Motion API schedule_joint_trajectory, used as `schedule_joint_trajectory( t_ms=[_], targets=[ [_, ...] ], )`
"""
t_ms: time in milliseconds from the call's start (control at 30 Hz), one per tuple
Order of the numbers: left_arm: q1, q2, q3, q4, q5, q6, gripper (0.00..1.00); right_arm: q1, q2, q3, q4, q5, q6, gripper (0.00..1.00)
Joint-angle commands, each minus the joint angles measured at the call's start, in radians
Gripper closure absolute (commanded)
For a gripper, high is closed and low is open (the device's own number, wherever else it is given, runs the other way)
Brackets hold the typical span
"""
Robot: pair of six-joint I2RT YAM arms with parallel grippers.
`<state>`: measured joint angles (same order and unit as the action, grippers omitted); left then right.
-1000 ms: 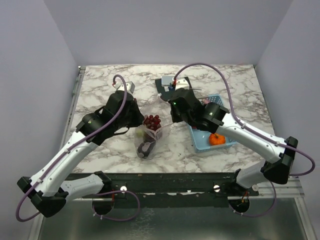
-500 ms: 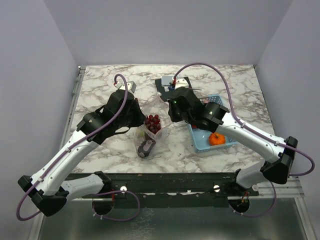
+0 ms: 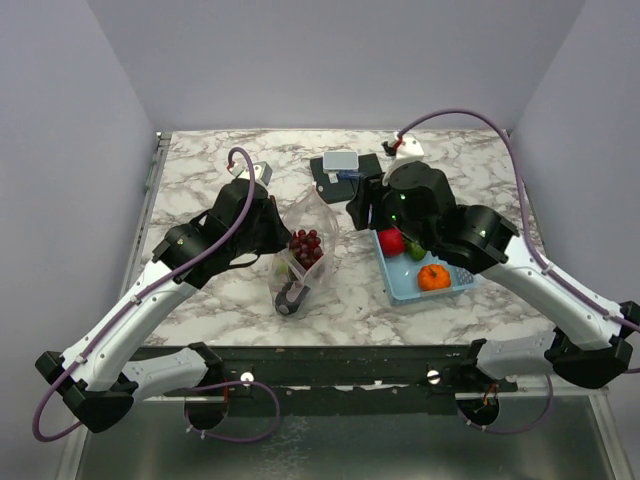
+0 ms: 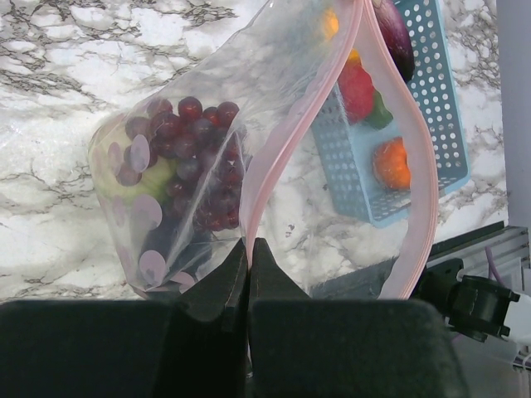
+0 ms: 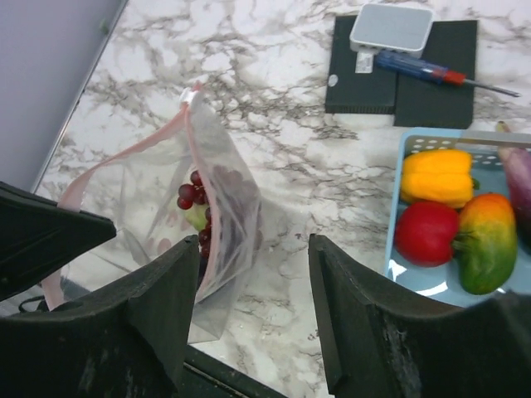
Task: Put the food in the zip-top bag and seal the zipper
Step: Pick up the fake vegetable from the bin.
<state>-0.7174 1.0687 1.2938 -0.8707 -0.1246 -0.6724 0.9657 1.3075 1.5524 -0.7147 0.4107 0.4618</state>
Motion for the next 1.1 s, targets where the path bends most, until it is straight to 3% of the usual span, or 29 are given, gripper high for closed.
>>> schedule_joint_trajectory(
  t_ms=[0,200,367,767,1067],
  targets=[
    [-0.005,-0.006,0.025,-0.023,-0.023,0.008,1.0,-0.033,-0.061,-0.006,-0.091,0.111,-0.009,0.39],
    [-0.004,-0.013,0.027,-0.023,-0.025,0.006,1.0,-0.102,-0.131,-0.077,-0.128,0.147,-0.024,0.36],
    [-0.005,-0.023,0.026,-0.023,-0.032,0.004,1.0,-0.207,-0.151,-0.167,-0.106,0.067,-0.039,0.32],
    [-0.005,-0.049,0.007,-0.025,-0.027,-0.003,1.0,-0.404,-0.045,-0.357,0.05,-0.166,-0.015,0.3],
    [-0.005,-0.058,-0.001,-0.027,-0.029,-0.001,1.0,-0.462,0.059,-0.389,0.119,-0.205,0.007,0.25]
  ],
)
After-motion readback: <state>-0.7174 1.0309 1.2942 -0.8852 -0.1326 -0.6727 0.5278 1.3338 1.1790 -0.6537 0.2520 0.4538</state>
